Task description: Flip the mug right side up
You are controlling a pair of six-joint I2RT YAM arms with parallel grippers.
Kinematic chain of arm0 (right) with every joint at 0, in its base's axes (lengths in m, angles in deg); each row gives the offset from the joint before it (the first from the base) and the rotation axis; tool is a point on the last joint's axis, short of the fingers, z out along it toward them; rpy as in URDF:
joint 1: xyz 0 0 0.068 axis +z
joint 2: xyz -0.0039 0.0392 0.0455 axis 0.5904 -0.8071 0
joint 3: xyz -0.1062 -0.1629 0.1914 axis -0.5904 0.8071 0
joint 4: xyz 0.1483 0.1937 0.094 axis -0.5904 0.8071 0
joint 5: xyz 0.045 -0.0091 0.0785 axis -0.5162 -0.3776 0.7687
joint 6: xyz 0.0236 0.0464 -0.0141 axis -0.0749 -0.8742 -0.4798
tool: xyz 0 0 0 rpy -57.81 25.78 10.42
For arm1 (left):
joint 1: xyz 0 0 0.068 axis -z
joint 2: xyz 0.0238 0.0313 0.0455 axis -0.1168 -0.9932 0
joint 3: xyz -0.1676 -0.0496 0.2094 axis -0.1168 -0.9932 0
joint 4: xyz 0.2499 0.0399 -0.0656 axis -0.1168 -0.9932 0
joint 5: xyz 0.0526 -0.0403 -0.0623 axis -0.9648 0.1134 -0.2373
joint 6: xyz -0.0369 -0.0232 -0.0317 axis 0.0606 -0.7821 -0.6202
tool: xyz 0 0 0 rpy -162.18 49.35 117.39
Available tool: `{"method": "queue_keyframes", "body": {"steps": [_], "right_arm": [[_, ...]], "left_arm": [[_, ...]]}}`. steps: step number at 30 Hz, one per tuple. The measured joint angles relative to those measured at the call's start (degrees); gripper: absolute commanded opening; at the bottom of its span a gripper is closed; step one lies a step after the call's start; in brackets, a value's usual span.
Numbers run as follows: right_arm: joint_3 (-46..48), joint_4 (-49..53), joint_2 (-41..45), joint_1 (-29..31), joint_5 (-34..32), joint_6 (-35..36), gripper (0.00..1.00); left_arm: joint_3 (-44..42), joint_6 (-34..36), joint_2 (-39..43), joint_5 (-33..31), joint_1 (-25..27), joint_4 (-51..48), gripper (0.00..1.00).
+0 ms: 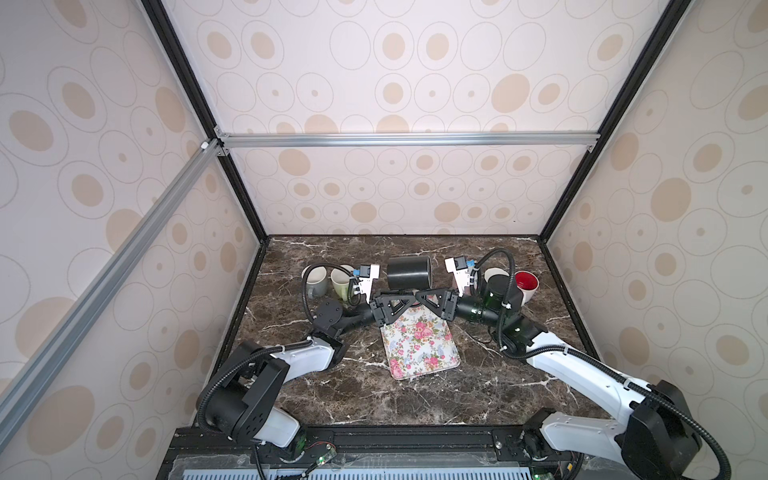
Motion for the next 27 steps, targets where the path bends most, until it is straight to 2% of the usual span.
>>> {"method": "queue_keyframes", "body": {"steps": [4, 6, 10, 19, 27], "right_arm": [[0.1, 0.1, 0.0, 0.0, 0.4, 0.8, 0.00], [0.3, 0.1, 0.1, 0.0, 0.5, 1.1, 0.00], [0.9, 0.1, 0.3, -0.2, 0.2, 2.1, 0.00], [1.1, 0.5, 0.8, -0.2, -0.8, 2.5, 0.00], [1.1, 1.0, 0.8, -0.2, -1.4, 2.5, 0.00]], "left_arm": [[0.0, -1.6, -1.3, 0.2, 0.0, 1.5, 0.34], [0.0, -2.1, -1.7, 0.3, 0.0, 1.7, 0.26], [0.3, -2.9, -2.0, 0.7, 0.0, 1.9, 0.00], [1.1, -1.6, -1.8, 1.2, 0.0, -0.4, 0.00], [1.8, 4.2, 2.4, -0.1, 0.4, -10.8, 0.00]]}}
